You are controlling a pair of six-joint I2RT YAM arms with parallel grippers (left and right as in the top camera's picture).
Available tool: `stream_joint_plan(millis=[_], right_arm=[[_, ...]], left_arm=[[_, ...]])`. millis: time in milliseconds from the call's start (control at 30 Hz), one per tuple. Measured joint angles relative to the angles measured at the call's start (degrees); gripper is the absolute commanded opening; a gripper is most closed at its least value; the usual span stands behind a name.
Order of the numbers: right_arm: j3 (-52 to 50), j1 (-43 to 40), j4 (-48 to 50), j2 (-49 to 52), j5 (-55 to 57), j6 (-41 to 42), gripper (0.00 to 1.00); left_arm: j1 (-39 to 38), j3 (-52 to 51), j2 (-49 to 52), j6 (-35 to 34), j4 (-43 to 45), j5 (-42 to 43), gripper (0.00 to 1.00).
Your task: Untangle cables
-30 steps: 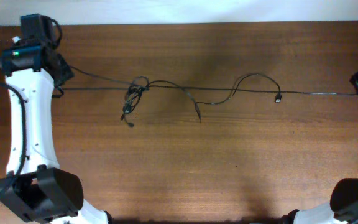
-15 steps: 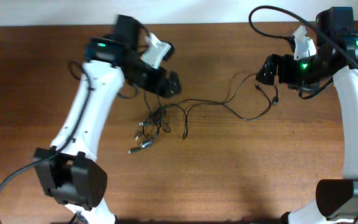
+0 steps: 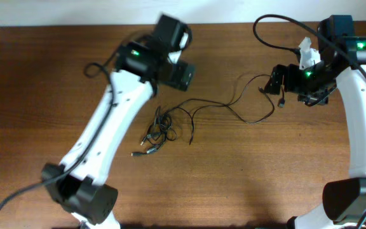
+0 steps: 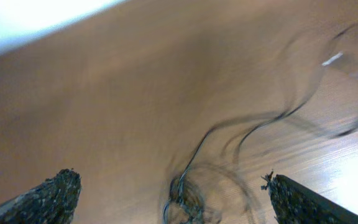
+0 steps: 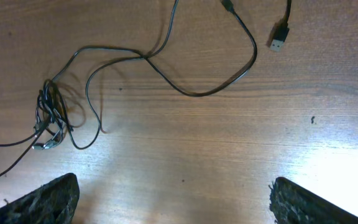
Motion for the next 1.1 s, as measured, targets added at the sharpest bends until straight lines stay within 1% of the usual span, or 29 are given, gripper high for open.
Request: stream_joint_plan(millis=[33, 67, 100, 133, 167, 200, 233, 267, 300, 333, 367, 400, 433, 467, 533, 567, 700, 833, 867, 900, 933, 1033, 1100], right_arm=[[0.0, 0.0, 0.0, 0.0, 0.0, 0.0, 0.99], [0.0, 0.0, 0.0, 0.0, 0.0, 0.0, 0.99], [0.0, 0.0, 0.0, 0.0, 0.0, 0.0, 0.99], [0.0, 0.0, 0.0, 0.0, 0.0, 0.0, 0.99], [0.0, 0.0, 0.0, 0.0, 0.5, 0.0, 0.99], [0.0, 0.0, 0.0, 0.0, 1.1, 0.0, 0.99], [0.0, 0.0, 0.0, 0.0, 1.7, 0.0, 0.99], [0.0, 0.0, 0.0, 0.0, 2.0, 0.0, 0.99], [0.0, 0.0, 0.0, 0.0, 2.0, 0.0, 0.99], [0.0, 0.0, 0.0, 0.0, 2.1, -0.1, 0.99], [0.0, 0.0, -0.1, 0.0, 2.1, 0.1, 0.99], [0.0, 0.0, -0.6, 0.0, 2.1, 0.2, 0.99], [0.0, 0.0, -0.6, 0.1, 2.1, 0.2, 0.99], [0.0, 0.0, -0.7, 0.0, 2.1, 0.2, 0.99], [0.0, 0.0, -0.9, 0.1, 2.1, 0.2, 0.99], [0.0, 0.0, -0.9, 0.1, 2.1, 0.2, 0.99], [0.0, 0.0, -0.8, 0.1, 2.1, 0.2, 0.99], [0.0, 0.0, -0.9, 0.1, 2.1, 0.2, 0.99], [0.0, 0.0, -0.9, 0.1, 2.1, 0.2, 0.99], [0.0, 0.0, -0.9, 0.1, 2.1, 0.2, 0.99], [0.0, 0.0, -0.9, 0.1, 2.1, 0.2, 0.99], [0.0, 0.0, -0.9, 0.1, 2.1, 0.2, 0.99], [0.0, 0.0, 0.2, 0.2, -0.1, 0.3, 0.99]], left_arm=[[0.0, 5.3, -1.9, 3.3, -1.9, 4.5, 0.97], [0.0, 8.5, -4.1, 6.0, -5.1, 8.1, 0.78], [0.0, 9.5, -5.4, 7.6, -8.2, 10.2, 0.61], [0.2, 9.4, -5.6, 7.9, -11.7, 11.4, 0.48], [0.3, 8.7, -4.9, 7.7, -13.5, 12.4, 0.38], [0.3, 7.4, -3.5, 7.6, -13.7, 13.8, 0.34], [-0.1, 5.4, -1.0, 7.4, -12.9, 15.3, 0.28], [-1.2, 4.0, 2.5, 7.4, -11.1, 16.2, 0.24], [-2.2, 3.6, 6.6, 5.8, -8.5, 15.7, 0.26], [-2.7, 3.2, 12.3, -0.9, -7.6, 10.9, 0.30], [-2.3, 2.8, 14.6, -7.0, -9.0, 6.9, 0.33], [-1.1, 2.8, 17.3, -13.9, -11.8, 3.6, 0.33], [0.4, 2.8, 19.8, -19.0, -12.6, 1.3, 0.33], [1.5, 2.1, 21.4, -22.2, -12.8, -0.3, 0.34], [1.3, -0.7, 21.5, -24.5, -11.2, -1.2, 0.33], [1.2, -3.8, 21.5, -25.3, -9.7, -1.2, 0.33], [0.7, -7.1, 21.5, -26.1, -7.1, 1.2, 0.38], [0.2, -9.6, 21.5, -26.2, -3.7, 2.2, 0.35], [0.2, -10.6, 21.5, -26.2, -3.4, 2.6, 0.32], [0.2, -11.4, 21.5, -26.2, -2.7, 2.8, 0.23], [0.2, -12.4, 21.5, -26.3, -1.7, 3.0, 0.01], [0.2, -13.2, 21.5, -26.6, -1.0, 3.2, 0.00], [0.6, -9.7, 21.5, -24.7, -4.8, 3.0, 0.00]])
